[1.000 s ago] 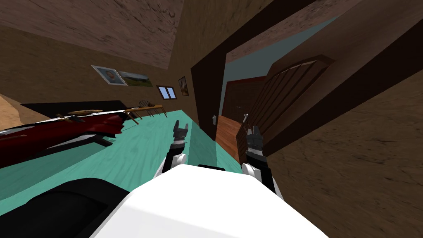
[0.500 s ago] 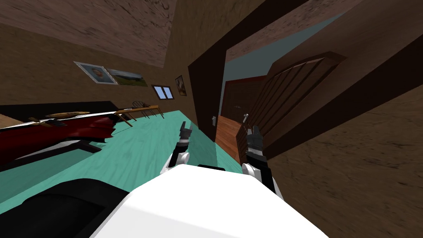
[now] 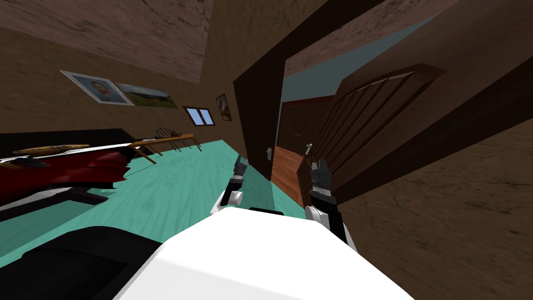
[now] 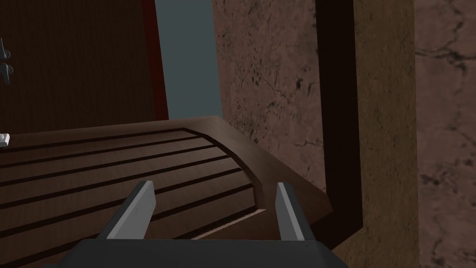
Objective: Push the door open
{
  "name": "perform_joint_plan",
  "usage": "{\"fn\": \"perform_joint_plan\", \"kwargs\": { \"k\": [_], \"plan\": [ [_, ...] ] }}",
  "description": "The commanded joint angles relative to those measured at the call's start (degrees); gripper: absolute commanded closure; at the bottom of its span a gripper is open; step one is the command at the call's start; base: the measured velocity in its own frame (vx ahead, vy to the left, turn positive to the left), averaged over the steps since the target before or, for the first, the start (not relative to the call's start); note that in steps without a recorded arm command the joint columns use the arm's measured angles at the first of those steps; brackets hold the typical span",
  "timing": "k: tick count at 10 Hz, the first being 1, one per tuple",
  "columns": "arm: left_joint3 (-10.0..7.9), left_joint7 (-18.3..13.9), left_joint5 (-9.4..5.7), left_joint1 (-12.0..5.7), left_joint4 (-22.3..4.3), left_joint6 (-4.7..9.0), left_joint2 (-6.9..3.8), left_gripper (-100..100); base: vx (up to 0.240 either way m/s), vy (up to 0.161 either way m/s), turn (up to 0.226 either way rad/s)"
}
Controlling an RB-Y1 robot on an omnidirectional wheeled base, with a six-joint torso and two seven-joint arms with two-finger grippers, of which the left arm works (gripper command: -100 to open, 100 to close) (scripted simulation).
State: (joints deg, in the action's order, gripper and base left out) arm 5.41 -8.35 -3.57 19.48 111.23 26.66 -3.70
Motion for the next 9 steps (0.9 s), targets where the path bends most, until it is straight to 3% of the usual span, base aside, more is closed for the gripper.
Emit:
{"fn": "perform_joint_plan", "kwargs": {
  "k": [1,9],
  "plan": [
    [1.03,0.17,0.21,-1.35,-2.16,-0.88,-0.28,-100,0.101,0.075,-0.106],
    [5.89,0.79,1.28,-9.09,-15.15,-3.92,-1.28,-100,0.087,0.084,-0.092]
  ]
}}
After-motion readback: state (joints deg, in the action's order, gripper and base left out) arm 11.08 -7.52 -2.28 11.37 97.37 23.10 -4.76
